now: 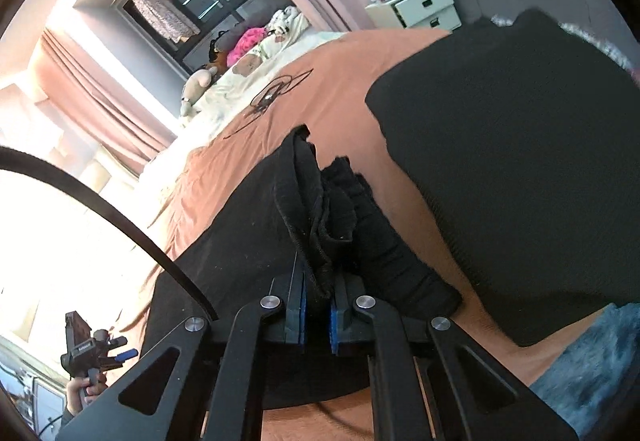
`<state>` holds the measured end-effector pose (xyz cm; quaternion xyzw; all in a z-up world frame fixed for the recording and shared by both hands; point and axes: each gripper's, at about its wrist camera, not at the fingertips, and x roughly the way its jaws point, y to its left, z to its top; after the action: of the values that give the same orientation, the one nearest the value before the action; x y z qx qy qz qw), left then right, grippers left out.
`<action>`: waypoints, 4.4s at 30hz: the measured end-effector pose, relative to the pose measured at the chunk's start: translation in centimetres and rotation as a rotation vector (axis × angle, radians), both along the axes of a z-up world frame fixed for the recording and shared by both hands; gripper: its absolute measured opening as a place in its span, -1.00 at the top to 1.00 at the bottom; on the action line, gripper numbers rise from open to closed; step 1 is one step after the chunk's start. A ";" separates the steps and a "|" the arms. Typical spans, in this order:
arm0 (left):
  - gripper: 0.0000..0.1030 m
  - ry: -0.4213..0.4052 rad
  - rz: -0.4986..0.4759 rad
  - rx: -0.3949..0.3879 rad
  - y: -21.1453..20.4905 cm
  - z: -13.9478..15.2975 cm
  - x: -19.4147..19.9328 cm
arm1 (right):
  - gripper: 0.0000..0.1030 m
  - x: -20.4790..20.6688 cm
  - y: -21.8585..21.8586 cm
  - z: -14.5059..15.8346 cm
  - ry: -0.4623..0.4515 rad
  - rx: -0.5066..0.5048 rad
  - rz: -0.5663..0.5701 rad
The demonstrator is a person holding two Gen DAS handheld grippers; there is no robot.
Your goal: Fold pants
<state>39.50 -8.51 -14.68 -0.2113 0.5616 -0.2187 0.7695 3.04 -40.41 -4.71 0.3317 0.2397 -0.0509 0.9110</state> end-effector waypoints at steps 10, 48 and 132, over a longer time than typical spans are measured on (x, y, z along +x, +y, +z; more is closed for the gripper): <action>-0.02 0.085 -0.057 -0.103 -1.1 -2.6 1.4 | 0.92 -0.9 2.4 -1.3 0.063 -0.015 -0.096; 0.85 -0.018 -0.012 -0.136 1.9 3.3 1.4 | 0.73 0.6 9.6 -1.1 0.126 0.244 -0.011; -0.03 0.082 0.472 0.061 21.5 2.3 -9.7 | 0.02 33.7 -5.7 -5.5 0.209 0.339 0.631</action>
<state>29.76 12.96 -12.38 -0.3218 0.5338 -0.0071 0.7819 36.72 -46.13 -10.20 0.3808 0.4267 0.2392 0.7846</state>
